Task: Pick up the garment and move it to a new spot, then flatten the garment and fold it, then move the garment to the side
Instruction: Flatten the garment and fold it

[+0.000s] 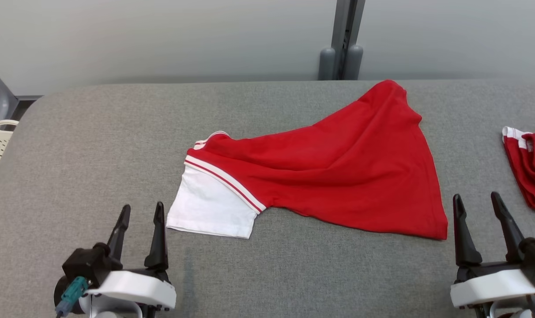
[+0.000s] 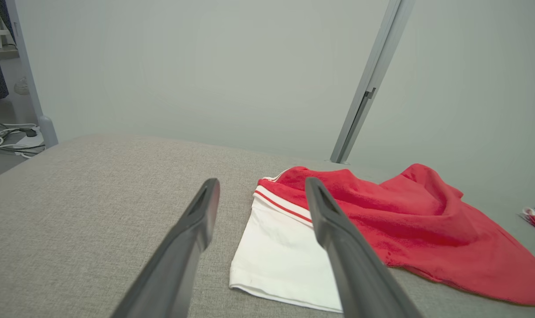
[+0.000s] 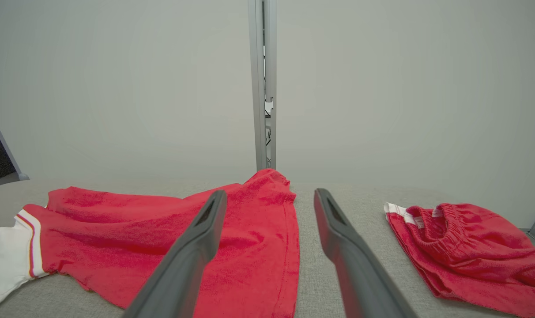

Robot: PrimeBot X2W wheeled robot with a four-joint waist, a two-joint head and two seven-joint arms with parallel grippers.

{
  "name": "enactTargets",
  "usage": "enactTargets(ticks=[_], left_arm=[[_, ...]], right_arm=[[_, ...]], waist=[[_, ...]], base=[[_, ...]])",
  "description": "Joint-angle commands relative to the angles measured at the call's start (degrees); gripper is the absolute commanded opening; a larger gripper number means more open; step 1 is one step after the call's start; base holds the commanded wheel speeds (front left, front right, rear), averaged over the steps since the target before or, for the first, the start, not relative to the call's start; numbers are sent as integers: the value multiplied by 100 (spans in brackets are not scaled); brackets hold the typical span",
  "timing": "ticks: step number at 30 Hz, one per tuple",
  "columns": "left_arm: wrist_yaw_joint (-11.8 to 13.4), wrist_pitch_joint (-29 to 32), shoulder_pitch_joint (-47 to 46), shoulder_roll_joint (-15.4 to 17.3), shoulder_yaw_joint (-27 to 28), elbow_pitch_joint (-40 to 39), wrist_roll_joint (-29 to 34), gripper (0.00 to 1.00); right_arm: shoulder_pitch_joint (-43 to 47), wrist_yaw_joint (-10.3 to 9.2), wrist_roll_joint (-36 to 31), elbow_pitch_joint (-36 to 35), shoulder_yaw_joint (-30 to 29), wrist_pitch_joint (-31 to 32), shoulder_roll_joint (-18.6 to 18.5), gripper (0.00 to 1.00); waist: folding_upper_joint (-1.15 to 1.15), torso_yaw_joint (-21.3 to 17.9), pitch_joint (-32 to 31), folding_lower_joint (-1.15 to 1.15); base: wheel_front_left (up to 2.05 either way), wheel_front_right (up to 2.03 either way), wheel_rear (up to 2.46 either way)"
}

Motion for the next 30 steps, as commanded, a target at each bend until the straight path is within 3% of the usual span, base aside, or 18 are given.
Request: enactTargets(ticks=[1,13,30], left_arm=[[66,-6,133,10,-29,-90,35,100],[312,-7,563,6,-187,-347,-135,100],[336,-7,593,4,-252,-329,-90,100]], right_arm=[[120,0,100,-14,30,-27,-12,100],[304,0,279,132,232,-27,-11,100],[269,0,324,255,284,-28,-11,100]], waist=[[0,66,-104,0],[0,-9,-373,0],[0,40,-449,0]], base=[[0,0,0],[0,0,0],[0,0,0]])
